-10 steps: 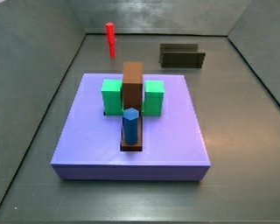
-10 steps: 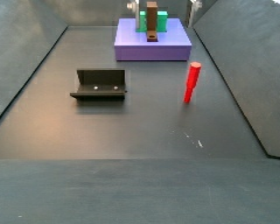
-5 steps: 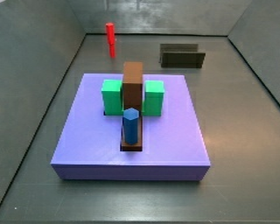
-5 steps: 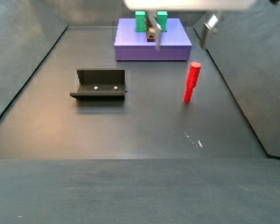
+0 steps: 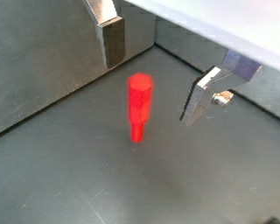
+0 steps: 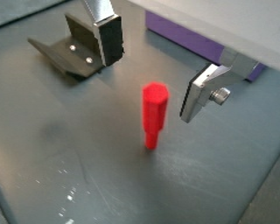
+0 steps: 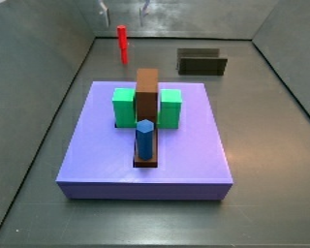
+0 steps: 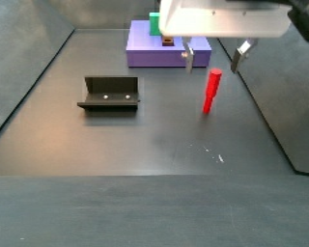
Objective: Pick up the red object. Move up. Move to above the board. Insert the red object.
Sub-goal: Pick up the red object.
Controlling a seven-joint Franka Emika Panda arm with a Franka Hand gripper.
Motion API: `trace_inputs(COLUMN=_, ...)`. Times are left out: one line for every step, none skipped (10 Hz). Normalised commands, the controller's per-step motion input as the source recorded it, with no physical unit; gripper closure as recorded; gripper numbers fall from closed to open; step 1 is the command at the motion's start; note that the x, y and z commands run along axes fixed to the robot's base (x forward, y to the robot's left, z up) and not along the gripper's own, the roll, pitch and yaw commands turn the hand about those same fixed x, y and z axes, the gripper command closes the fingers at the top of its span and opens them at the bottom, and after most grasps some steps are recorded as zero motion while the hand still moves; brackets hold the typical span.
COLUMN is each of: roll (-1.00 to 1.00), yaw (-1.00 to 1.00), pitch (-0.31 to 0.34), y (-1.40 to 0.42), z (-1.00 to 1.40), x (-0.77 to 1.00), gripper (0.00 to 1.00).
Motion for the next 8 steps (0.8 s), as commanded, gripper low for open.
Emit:
trace_inputs(roll=-0.19, yaw=0.0, pitch=-0.176, y=0.0, z=-0.43, x=-0.09, gripper=0.0)
trace_inputs(roll=-0.18, yaw=0.0, pitch=-0.164, y=0.0, z=-0.43, x=-0.05, gripper=0.0)
trace_inputs(roll=-0.08, yaw=0.0, pitch=-0.147, y=0.02, z=-0.45, x=-0.09, gripper=0.0)
trace_inputs(roll=0.0, yaw=-0.05, pitch=-0.106, y=0.12, z=-0.38, x=-0.13, gripper=0.0)
trace_inputs(roll=0.0, yaw=-0.03, pitch=-0.089, y=0.1, z=-0.34, x=-0.12, gripper=0.0)
trace_inputs(roll=0.0, yaw=-0.02, pitch=-0.076, y=0.09, z=-0.29, x=-0.1, gripper=0.0)
trace_inputs(roll=0.0, yaw=-0.02, pitch=-0.069, y=0.1, z=-0.23, x=-0.1, gripper=0.0)
trace_inputs(roll=0.0, yaw=0.0, pitch=-0.001, y=0.01, z=-0.04, x=0.0, gripper=0.0)
